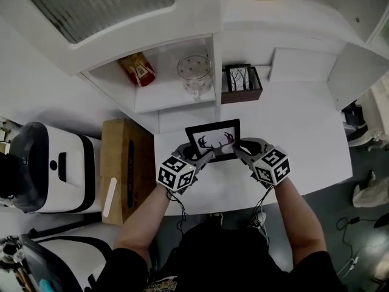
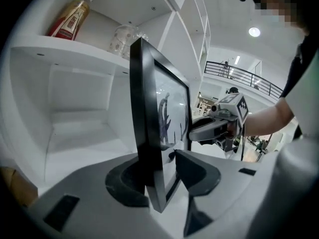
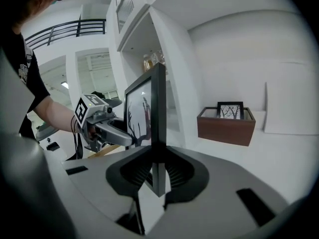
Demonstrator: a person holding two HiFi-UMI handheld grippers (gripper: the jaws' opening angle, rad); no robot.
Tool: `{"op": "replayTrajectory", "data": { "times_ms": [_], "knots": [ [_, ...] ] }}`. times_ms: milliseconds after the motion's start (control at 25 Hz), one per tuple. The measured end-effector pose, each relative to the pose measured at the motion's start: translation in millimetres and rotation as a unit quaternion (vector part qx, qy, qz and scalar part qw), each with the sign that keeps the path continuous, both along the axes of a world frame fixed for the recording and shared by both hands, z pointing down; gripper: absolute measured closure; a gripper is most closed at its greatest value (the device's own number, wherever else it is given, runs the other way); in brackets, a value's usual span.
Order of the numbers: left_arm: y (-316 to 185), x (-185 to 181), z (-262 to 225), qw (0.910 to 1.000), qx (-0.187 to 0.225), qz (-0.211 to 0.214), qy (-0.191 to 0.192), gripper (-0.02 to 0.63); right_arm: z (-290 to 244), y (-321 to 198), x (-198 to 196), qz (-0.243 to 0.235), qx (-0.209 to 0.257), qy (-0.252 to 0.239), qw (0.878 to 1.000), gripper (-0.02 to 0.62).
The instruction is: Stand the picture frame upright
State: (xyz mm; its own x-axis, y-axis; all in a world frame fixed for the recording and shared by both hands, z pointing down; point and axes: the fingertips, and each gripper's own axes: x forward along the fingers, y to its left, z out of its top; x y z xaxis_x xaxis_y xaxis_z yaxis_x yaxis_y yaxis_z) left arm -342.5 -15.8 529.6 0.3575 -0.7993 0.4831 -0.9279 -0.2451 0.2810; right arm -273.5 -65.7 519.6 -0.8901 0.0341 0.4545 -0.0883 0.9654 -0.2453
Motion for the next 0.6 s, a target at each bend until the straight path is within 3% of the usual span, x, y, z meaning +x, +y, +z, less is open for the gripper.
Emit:
{"op": "replayTrajectory", "data": {
  "times_ms": [240,600],
  "knots": [
    [-14,-18,12,0.9997,-0.002,0.005,-0.025,0.44,14,-14,-17,0.009,0.007,0.01,1.0,0.523],
    [-26,-40,30,0.9995,-0.007,0.001,-0.03,0.439,32,-26,-40,0.011,0.014,0.019,1.0,0.523]
  ]
}}
